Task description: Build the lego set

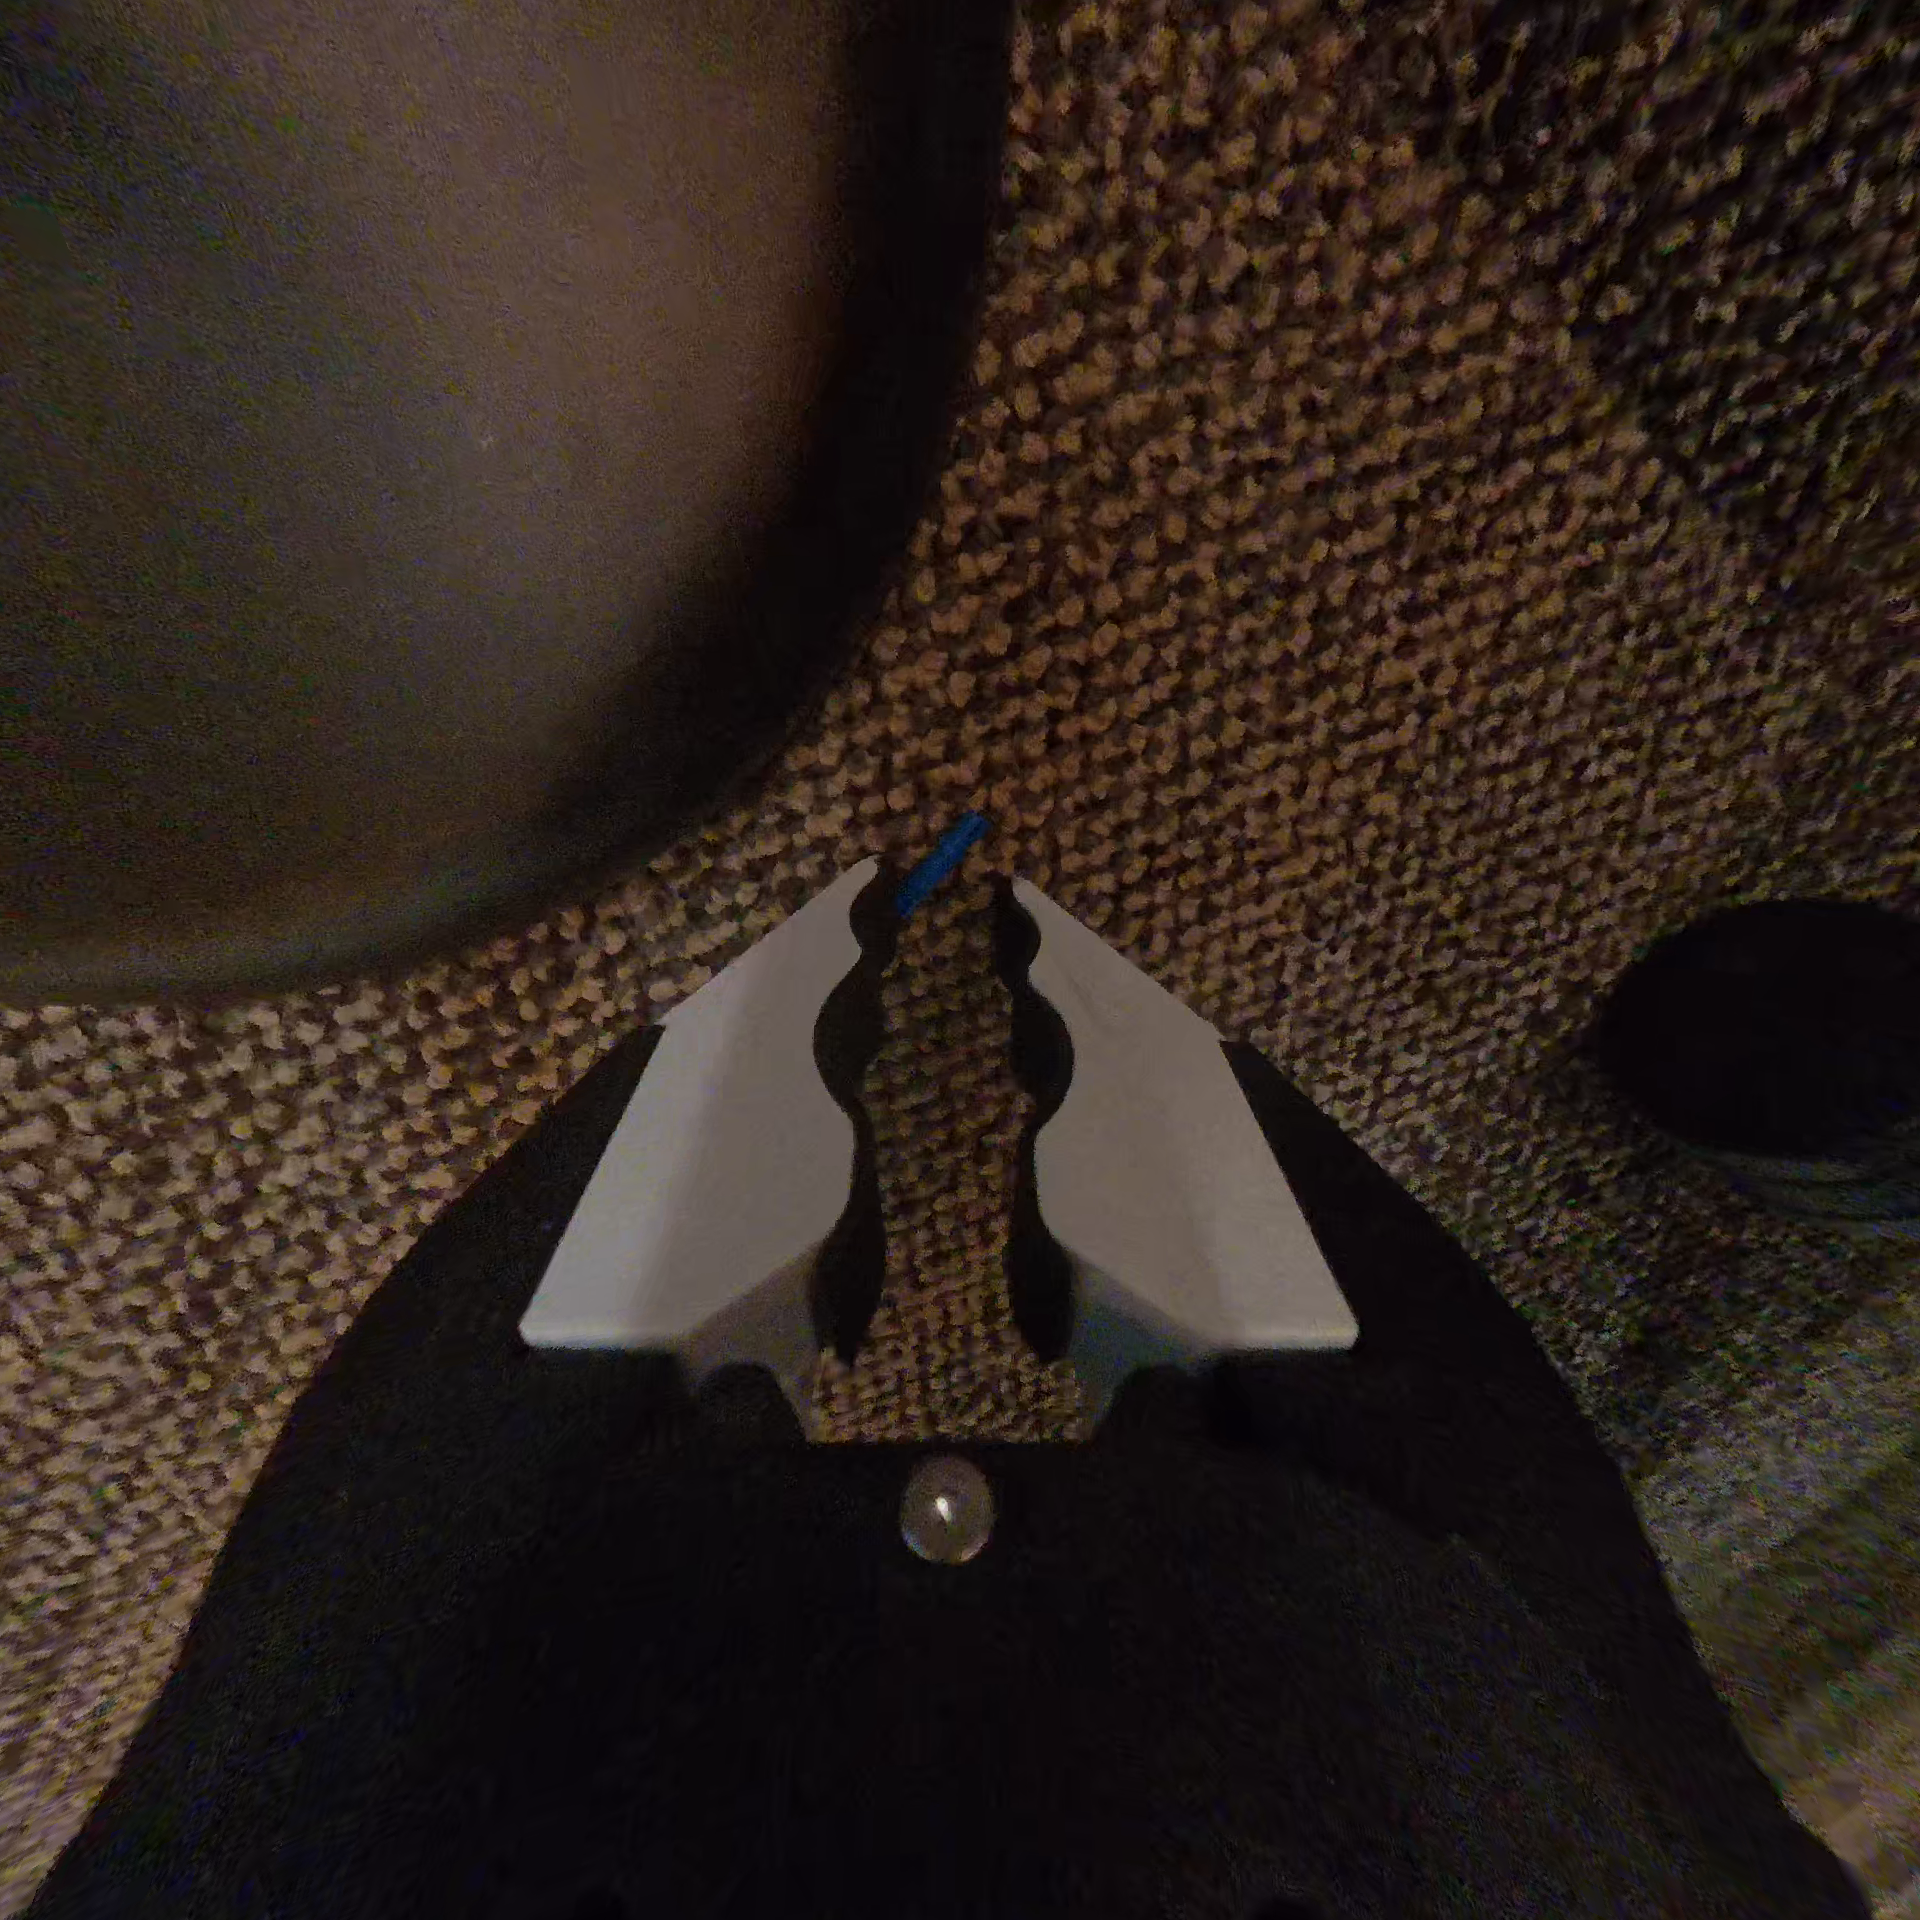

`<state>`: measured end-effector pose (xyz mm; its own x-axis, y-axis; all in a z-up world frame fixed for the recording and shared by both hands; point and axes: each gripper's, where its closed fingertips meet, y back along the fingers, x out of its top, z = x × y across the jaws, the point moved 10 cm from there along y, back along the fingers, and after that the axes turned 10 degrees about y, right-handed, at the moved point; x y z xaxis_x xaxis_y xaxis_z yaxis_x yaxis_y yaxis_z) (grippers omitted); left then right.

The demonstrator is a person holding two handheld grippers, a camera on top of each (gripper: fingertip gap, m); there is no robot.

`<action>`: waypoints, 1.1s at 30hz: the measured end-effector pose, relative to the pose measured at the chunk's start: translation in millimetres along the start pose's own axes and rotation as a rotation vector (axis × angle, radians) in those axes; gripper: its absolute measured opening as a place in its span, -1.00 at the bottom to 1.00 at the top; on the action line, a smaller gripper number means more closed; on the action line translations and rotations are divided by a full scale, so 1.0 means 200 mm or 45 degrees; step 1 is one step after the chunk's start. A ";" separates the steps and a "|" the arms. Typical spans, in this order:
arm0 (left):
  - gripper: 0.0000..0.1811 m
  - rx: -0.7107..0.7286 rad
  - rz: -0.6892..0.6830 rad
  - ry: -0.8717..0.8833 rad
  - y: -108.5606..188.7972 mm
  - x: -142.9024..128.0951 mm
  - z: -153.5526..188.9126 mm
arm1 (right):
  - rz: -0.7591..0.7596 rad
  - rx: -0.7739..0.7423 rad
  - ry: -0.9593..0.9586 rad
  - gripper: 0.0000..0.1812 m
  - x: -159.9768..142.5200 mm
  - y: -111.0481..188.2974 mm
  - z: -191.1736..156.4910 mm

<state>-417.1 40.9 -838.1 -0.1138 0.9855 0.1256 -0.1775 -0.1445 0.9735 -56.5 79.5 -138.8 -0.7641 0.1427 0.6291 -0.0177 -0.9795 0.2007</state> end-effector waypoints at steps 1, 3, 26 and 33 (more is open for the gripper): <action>-0.81 0.006 -0.007 -0.024 0.00 0.00 0.00 | -0.001 0.002 0.008 -0.66 0.00 0.00 0.00; -0.95 0.042 -0.014 -0.021 0.00 0.01 -0.02 | -0.002 -0.002 0.030 -0.66 0.01 0.02 0.01; -0.98 -1.171 0.952 -1.049 2.41 0.40 1.00 | 0.073 0.785 -0.519 -0.55 -0.05 0.72 -0.22; -0.97 -1.155 1.380 -1.706 3.09 0.19 1.41 | 0.222 0.727 -0.618 -0.66 0.02 0.82 -0.21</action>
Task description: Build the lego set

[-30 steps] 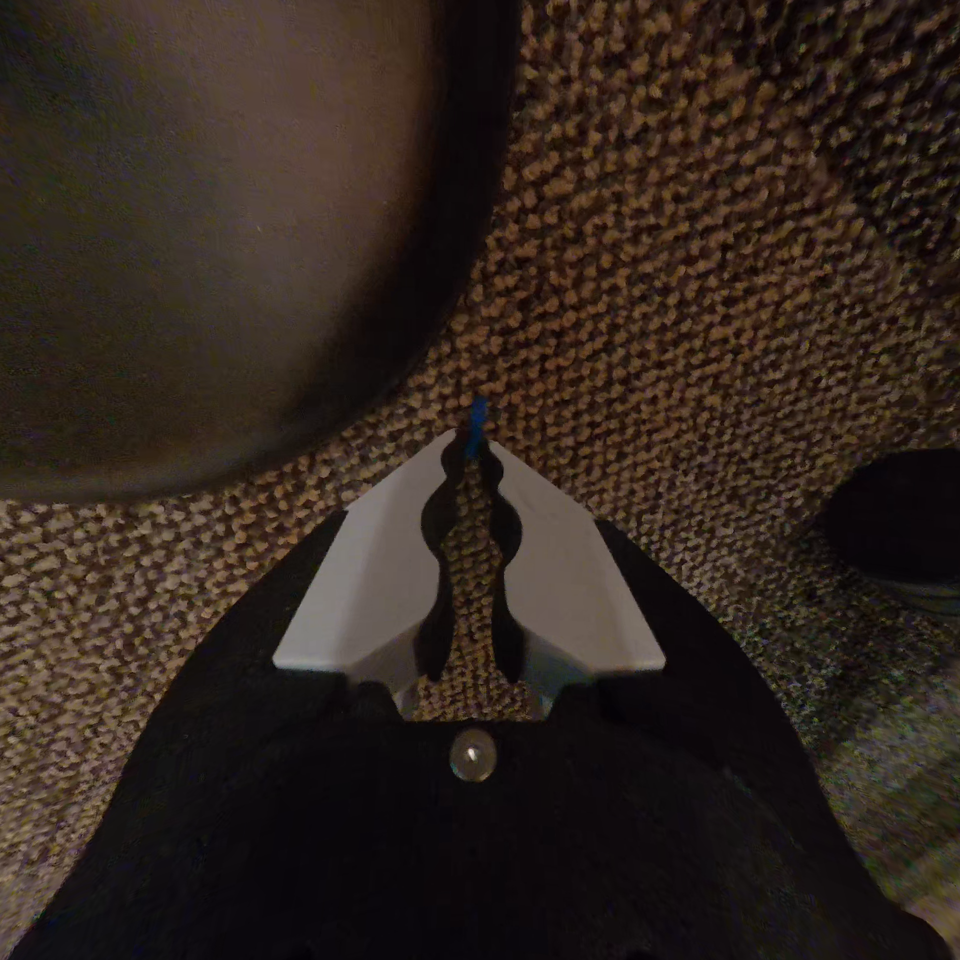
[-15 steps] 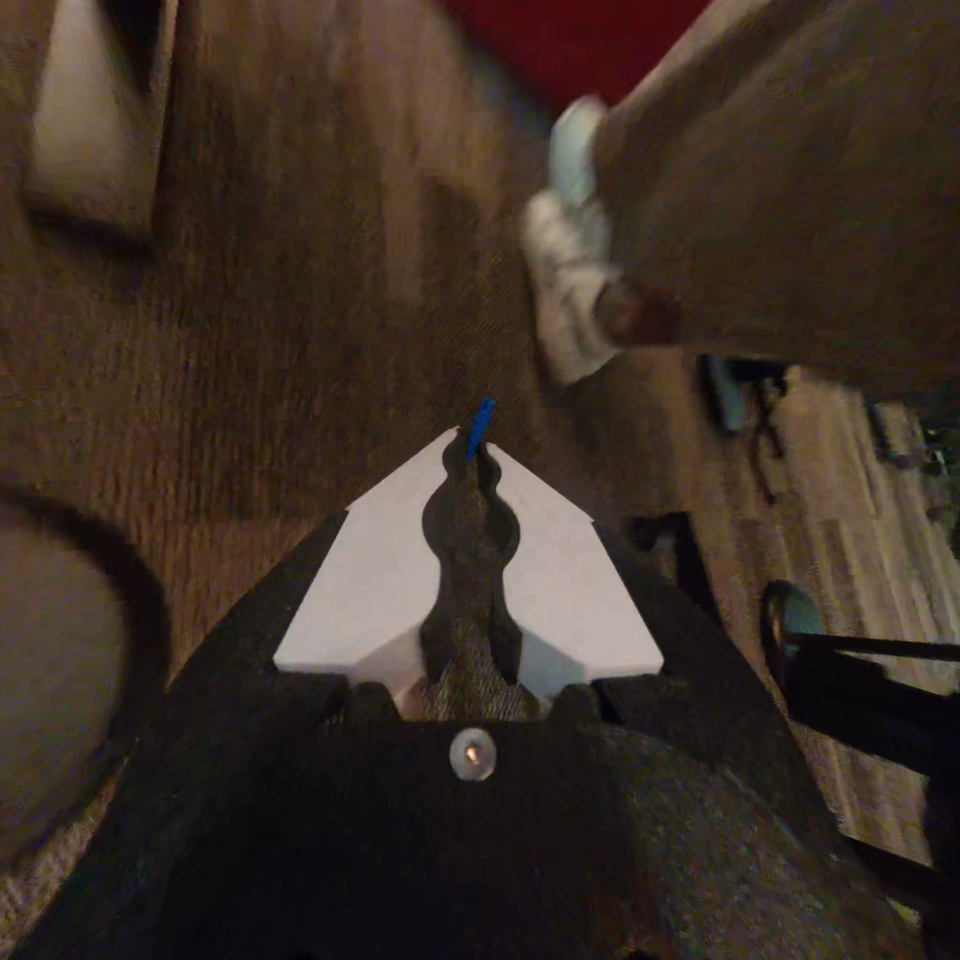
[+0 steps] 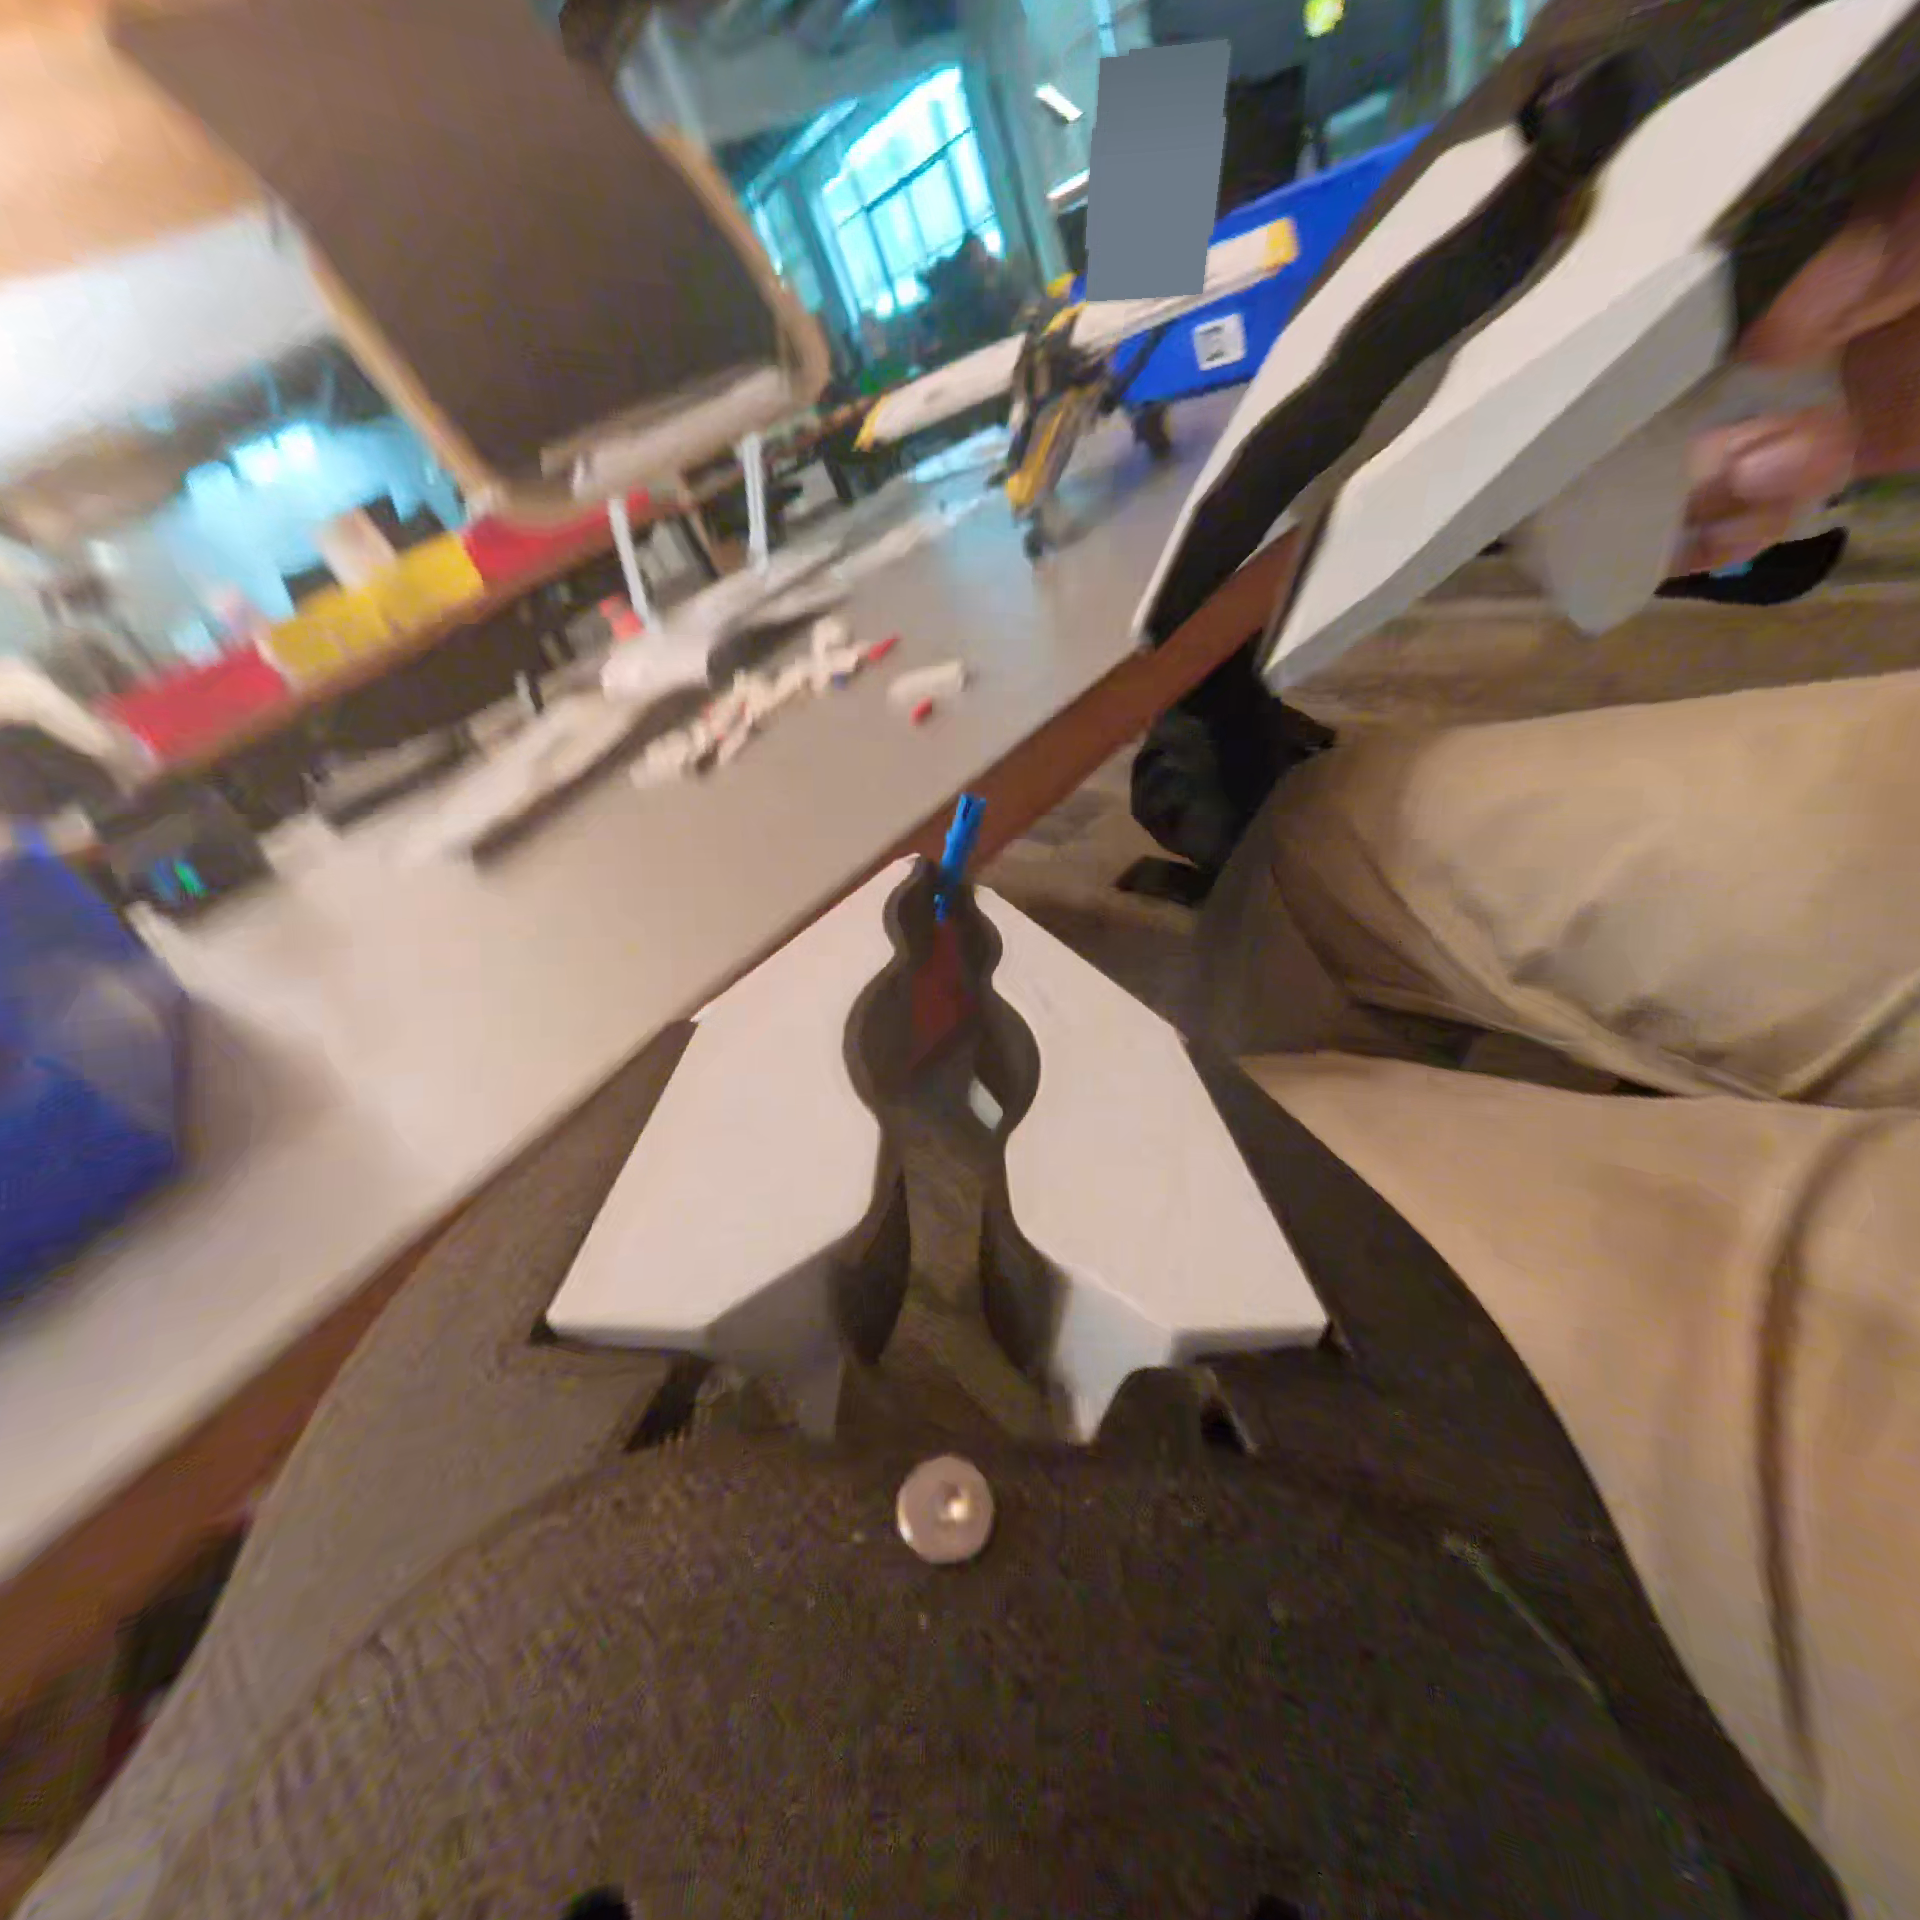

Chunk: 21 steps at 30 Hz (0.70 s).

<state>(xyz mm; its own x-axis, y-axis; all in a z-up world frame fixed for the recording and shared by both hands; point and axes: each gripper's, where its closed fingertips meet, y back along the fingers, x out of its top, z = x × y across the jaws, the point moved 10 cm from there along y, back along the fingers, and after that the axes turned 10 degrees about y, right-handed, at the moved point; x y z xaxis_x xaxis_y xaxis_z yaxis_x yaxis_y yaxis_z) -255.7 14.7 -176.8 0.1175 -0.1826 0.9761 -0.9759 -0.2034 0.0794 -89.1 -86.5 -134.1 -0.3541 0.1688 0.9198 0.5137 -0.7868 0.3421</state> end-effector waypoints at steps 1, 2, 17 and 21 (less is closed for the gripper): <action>-0.98 -0.003 0.017 -0.110 -0.03 0.07 0.04 | 0.028 -0.009 -0.015 -0.66 0.01 0.03 0.00; -0.98 0.005 0.039 -0.204 -0.06 0.13 0.08 | 0.052 -0.014 -0.043 -0.65 0.01 0.06 0.00; -0.97 -0.066 0.151 -0.709 -0.39 0.49 0.48 | 0.227 -0.181 -0.140 -0.96 0.00 0.53 0.17; -0.98 -0.101 0.165 -0.693 -0.45 0.49 0.48 | 0.151 -0.194 -0.138 -0.95 -0.04 0.56 0.20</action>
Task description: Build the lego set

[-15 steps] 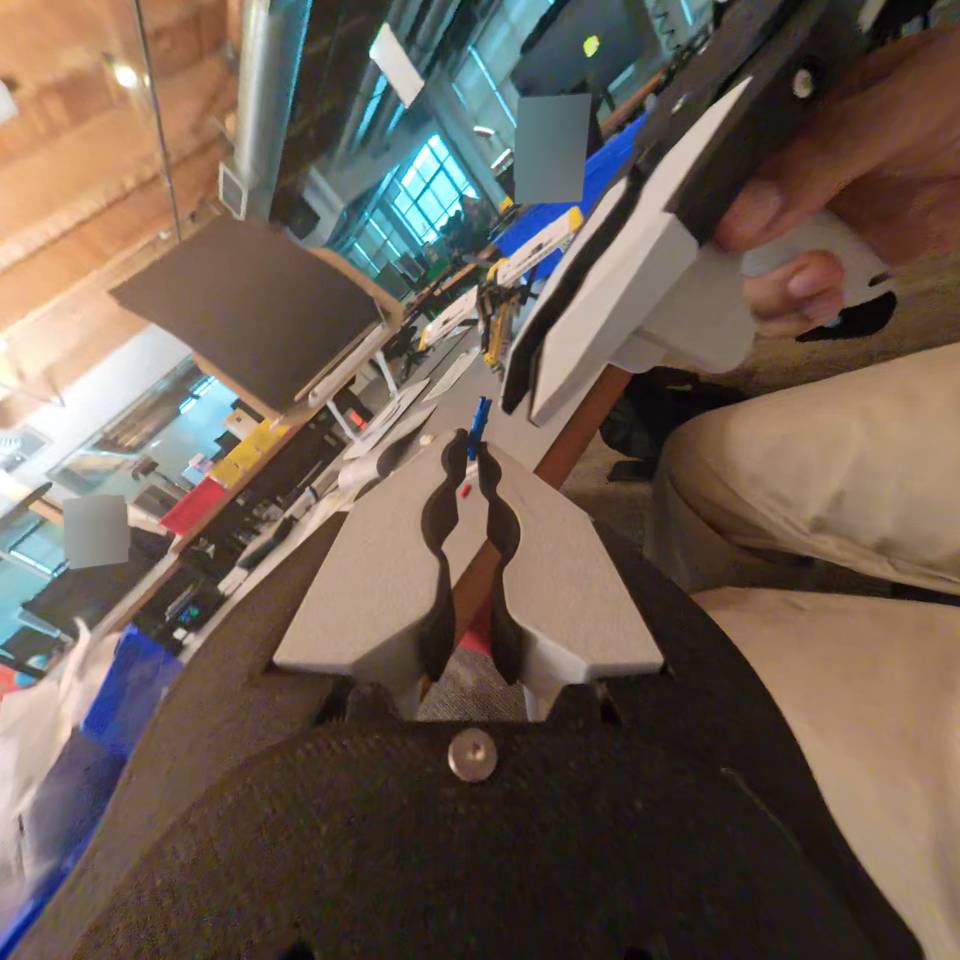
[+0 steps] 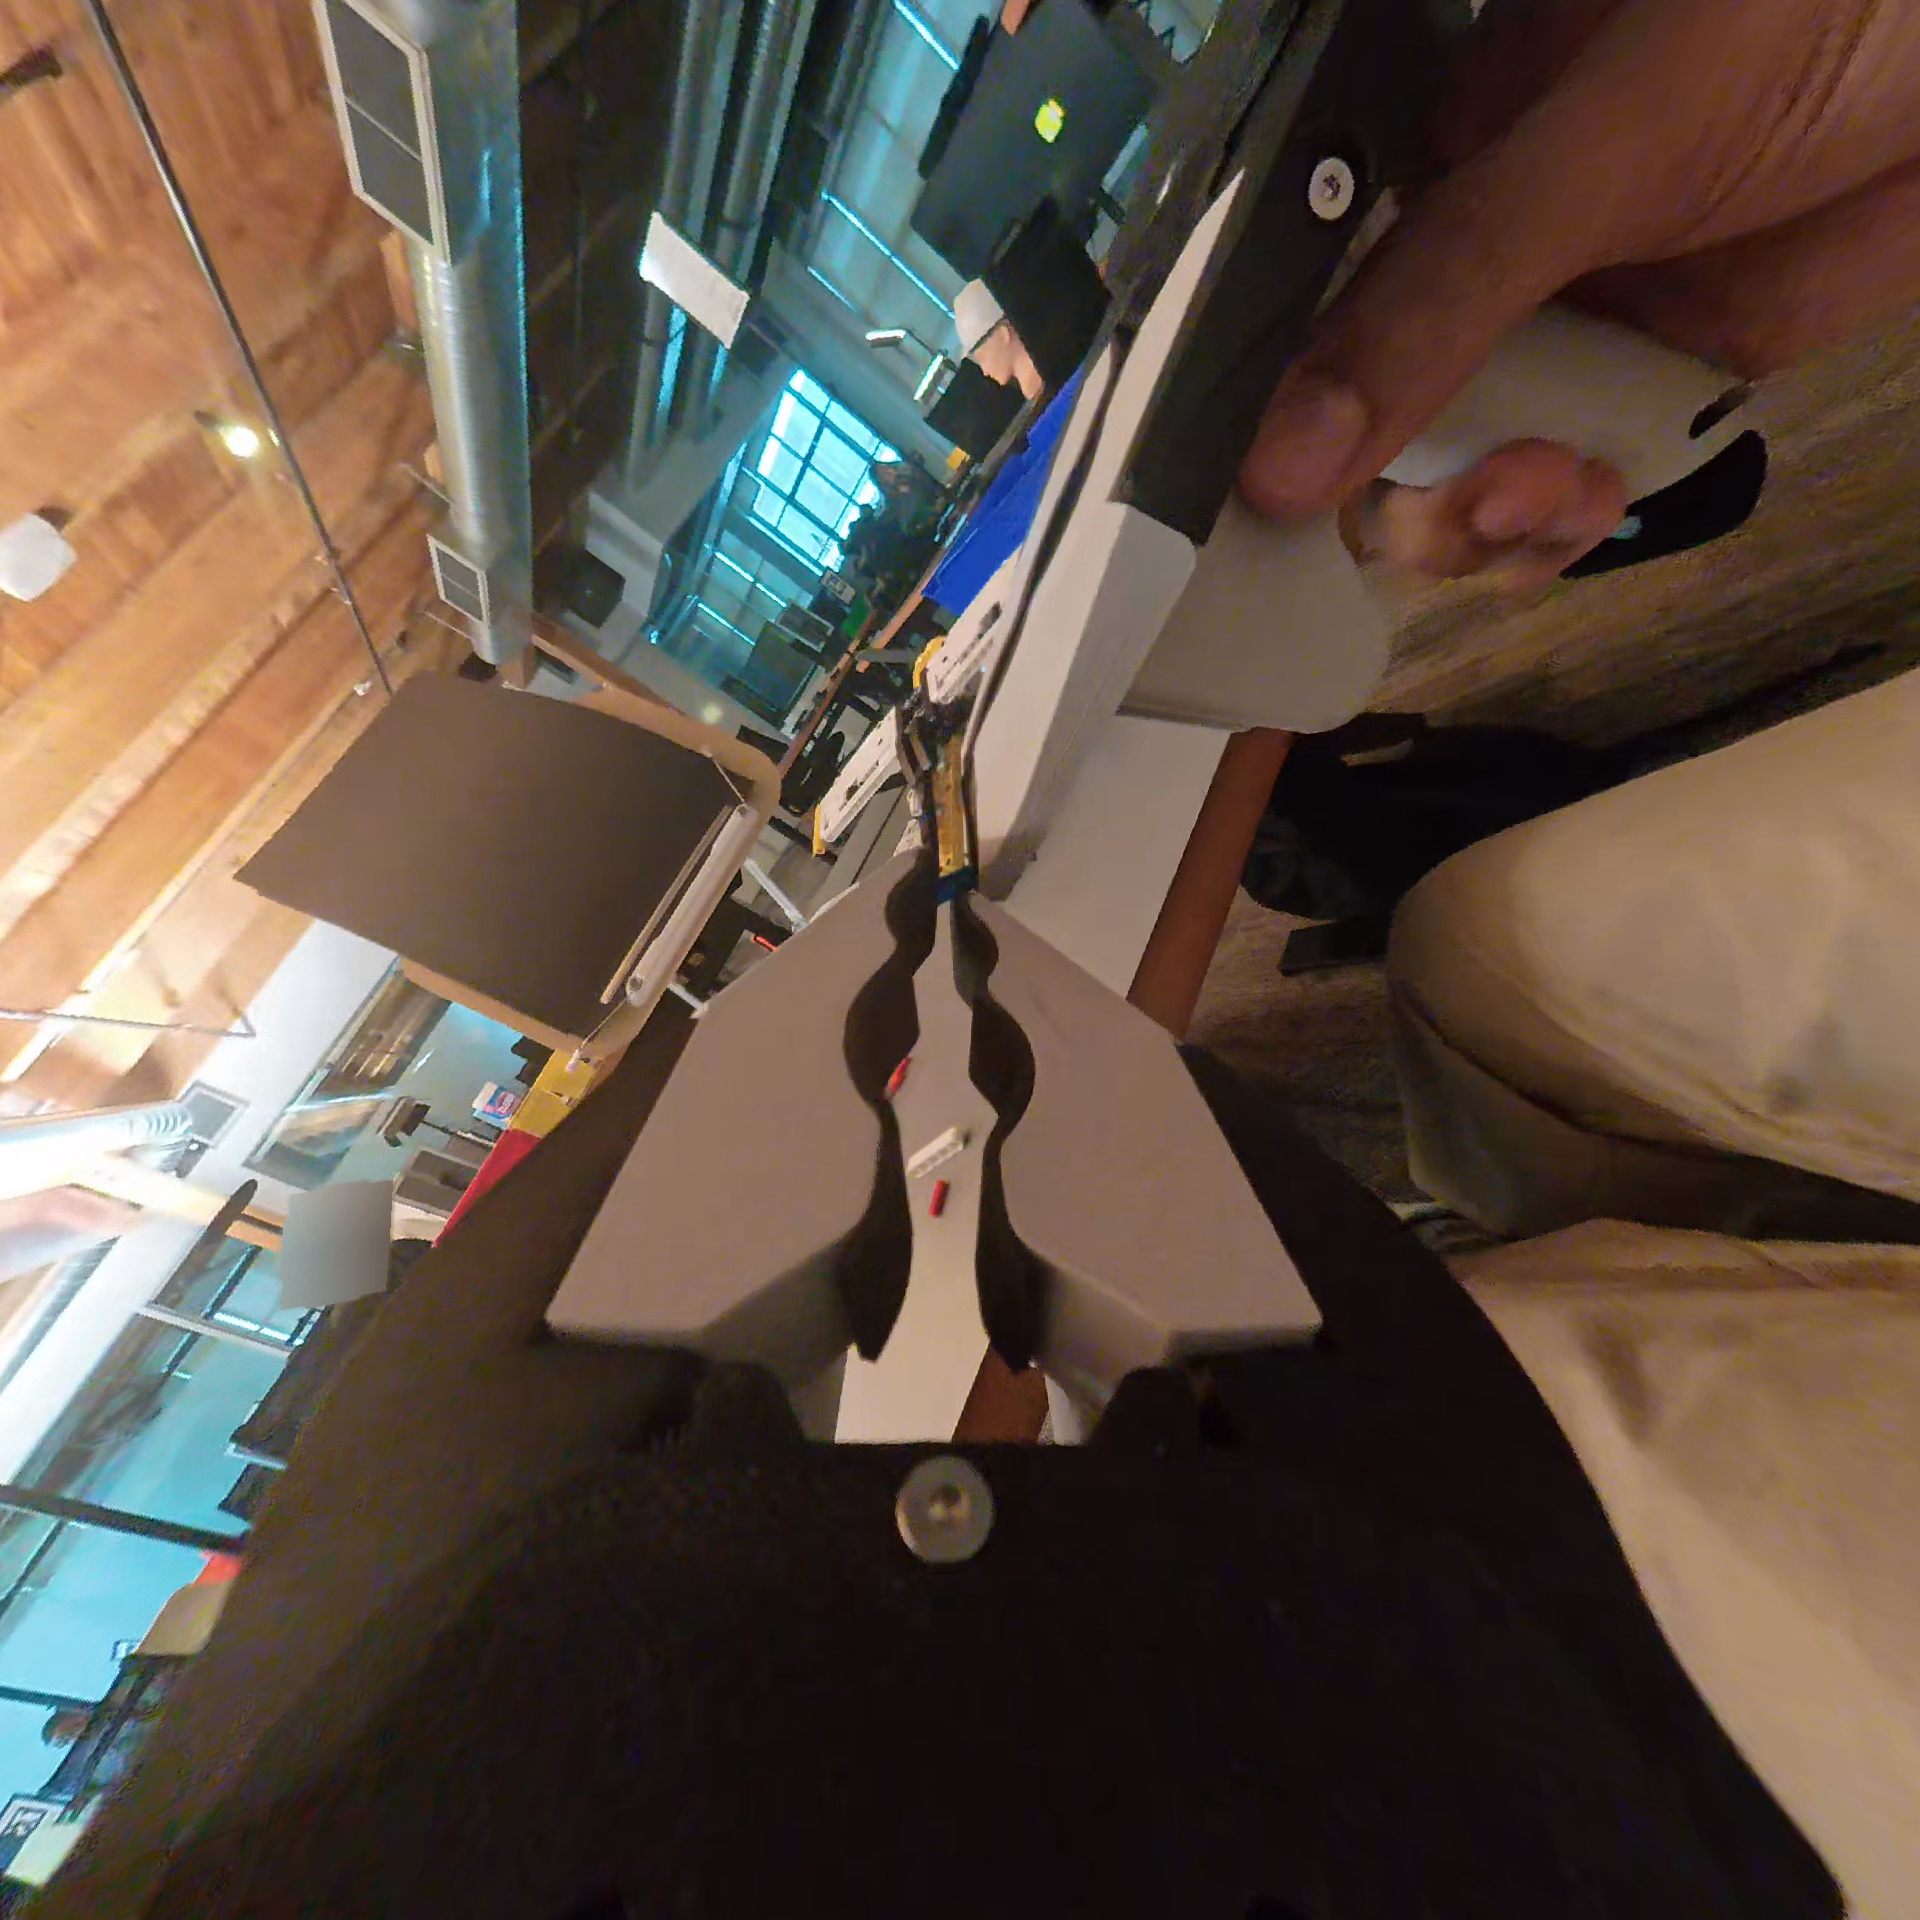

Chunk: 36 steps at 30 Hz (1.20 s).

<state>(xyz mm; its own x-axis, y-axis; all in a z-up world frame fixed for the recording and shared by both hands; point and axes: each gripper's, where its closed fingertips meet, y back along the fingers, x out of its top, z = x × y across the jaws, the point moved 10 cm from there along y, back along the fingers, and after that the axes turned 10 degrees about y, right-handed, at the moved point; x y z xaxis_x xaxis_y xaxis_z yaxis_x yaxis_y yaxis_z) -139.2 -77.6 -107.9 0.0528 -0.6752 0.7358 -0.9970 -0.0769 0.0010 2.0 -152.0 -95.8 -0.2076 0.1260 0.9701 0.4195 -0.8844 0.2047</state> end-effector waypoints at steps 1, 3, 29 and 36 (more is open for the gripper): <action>-0.98 -0.003 0.006 0.007 -0.02 -0.01 0.00 | -0.005 -0.014 0.002 -0.96 -0.01 0.00 0.01; -0.98 -0.008 0.028 0.036 -0.07 -0.04 0.01 | -0.006 -0.027 -0.025 -0.96 -0.03 0.00 0.04; -1.00 -0.409 0.155 1.603 -0.96 -0.29 -0.62 | -0.009 -0.404 -0.188 -0.96 -0.13 0.16 1.02; -0.72 -0.283 0.000 1.490 -1.18 -0.41 -0.63 | -0.093 -0.535 -0.245 -0.96 -0.24 0.12 1.13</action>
